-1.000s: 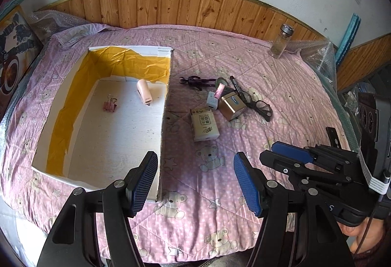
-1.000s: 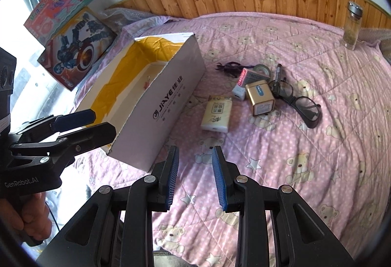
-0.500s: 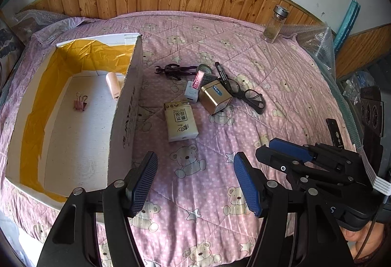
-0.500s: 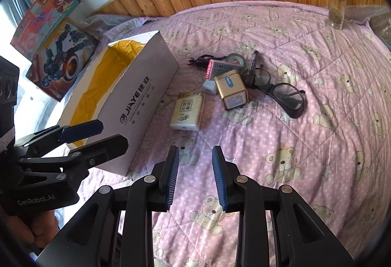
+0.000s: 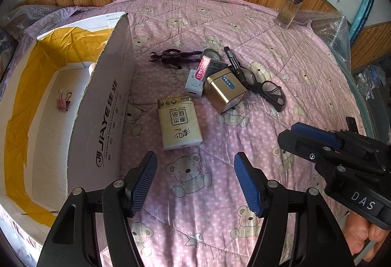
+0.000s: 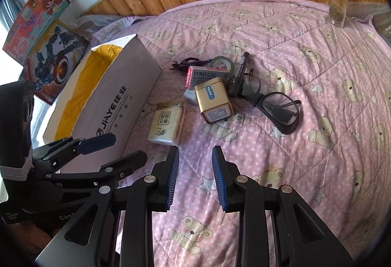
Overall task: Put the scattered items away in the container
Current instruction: 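Grasp the cream tissue pack with the left tool while the right tool grasps the gold tin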
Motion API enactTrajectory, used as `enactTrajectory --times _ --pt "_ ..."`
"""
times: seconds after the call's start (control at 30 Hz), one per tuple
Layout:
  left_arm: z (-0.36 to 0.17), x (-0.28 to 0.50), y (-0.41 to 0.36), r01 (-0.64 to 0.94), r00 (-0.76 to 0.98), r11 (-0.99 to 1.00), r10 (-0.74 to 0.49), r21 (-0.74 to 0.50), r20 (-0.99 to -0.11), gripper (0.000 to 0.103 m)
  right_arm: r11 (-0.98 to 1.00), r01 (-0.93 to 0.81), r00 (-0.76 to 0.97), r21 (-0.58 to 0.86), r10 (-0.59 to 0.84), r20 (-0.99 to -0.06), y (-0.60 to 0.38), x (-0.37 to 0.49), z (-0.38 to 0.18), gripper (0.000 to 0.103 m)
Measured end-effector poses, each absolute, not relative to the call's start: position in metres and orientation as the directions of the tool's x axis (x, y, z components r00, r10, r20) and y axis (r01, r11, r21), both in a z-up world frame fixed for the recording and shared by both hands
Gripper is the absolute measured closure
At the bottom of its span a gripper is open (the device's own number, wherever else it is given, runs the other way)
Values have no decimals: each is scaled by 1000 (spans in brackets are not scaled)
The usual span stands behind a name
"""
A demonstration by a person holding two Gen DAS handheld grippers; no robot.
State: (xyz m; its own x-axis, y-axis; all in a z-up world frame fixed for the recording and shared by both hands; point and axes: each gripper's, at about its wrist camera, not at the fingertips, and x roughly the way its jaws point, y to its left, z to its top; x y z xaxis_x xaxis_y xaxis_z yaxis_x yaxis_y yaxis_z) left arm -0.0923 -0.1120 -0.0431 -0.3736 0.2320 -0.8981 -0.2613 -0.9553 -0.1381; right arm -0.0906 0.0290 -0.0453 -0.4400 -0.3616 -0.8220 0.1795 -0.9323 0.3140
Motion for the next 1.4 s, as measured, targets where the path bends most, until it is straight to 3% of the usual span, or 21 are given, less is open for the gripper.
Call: enactTrajectory --times 0.23,0.83,0.93,1.27,1.4 --pt "-68 -113 -107 -241 -360 -964 194 -110 -913 36 -933 202 -428 299 -359 -829 26 -118 -55 73" --pt "-130 -156 -110 -145 -305 -982 163 -124 -938 36 -938 257 -370 231 -317 -873 9 -187 -100 52" --pt "-131 -158 -107 -153 -328 -981 164 -119 -930 30 -943 257 -361 211 -296 -884 7 -194 -108 52" --pt "-134 -158 -101 -185 -379 -979 148 -82 -913 29 -916 277 -347 291 -378 -859 15 -207 -114 51" --pt "-134 -153 -104 -184 -393 -978 160 -93 -905 28 -843 244 -278 479 -534 -798 25 -201 -106 49"
